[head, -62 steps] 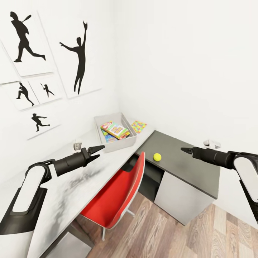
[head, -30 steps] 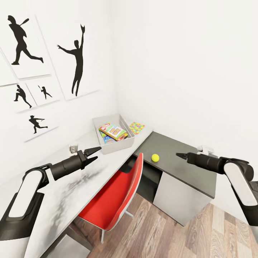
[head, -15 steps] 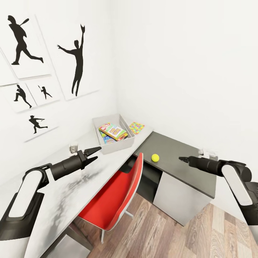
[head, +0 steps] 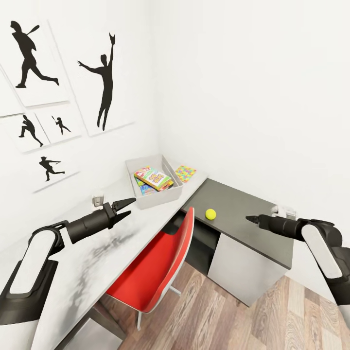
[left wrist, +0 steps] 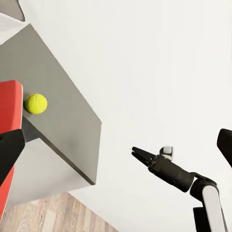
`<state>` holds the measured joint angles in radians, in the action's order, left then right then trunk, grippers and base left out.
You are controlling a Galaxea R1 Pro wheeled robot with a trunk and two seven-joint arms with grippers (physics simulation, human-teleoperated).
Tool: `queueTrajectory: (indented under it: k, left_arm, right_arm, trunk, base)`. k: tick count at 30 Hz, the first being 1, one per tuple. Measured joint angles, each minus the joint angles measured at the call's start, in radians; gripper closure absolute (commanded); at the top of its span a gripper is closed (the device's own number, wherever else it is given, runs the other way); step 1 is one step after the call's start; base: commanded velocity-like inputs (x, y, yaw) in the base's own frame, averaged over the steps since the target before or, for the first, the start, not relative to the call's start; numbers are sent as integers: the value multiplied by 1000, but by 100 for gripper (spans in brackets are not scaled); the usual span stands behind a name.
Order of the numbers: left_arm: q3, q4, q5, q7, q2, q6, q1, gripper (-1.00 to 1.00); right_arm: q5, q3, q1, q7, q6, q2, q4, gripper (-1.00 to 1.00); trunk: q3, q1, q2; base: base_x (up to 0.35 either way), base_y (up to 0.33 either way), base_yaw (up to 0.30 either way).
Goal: Put all the toys in the child's room - the three board games (two on the bed and one on the table), the two jigsaw puzzles on the table, and the tennis ball on the table - inside the toy box on the table in the child's room.
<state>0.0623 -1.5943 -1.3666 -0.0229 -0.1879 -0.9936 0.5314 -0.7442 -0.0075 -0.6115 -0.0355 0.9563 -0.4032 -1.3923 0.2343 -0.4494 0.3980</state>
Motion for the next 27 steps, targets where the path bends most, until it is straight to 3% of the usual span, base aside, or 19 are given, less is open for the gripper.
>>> queueTrajectory:
  k: [8,21,22,27]
  left_arm:
    - [45,-10,-26,-28,-23,-16,45,-100]
    - [58,-14,-32,-33,-28,-20,72,-100]
    - [59,-14,-32,-34,-28,-20,73,-100]
    - [60,-14,-33,-34,-28,-20,77,-100]
  right_arm:
    - [-35,-39,38,-41,46,-42,-45,-100]
    - [-110,-49,47,-66,88,-53,-118,-100]
    - [-206,-49,47,-66,87,-54,-170,-100]
    - [-204,-50,47,-65,88,-54,-175,-100]
  trunk:
    - [0,0,0]
    - [0,0,0]
    - [0,0,0]
    - [0,0,0]
  base:
    - [0,-26,0]
    - [0,-249,61]
    - [0,-316,122]
    - [0,-328,174]
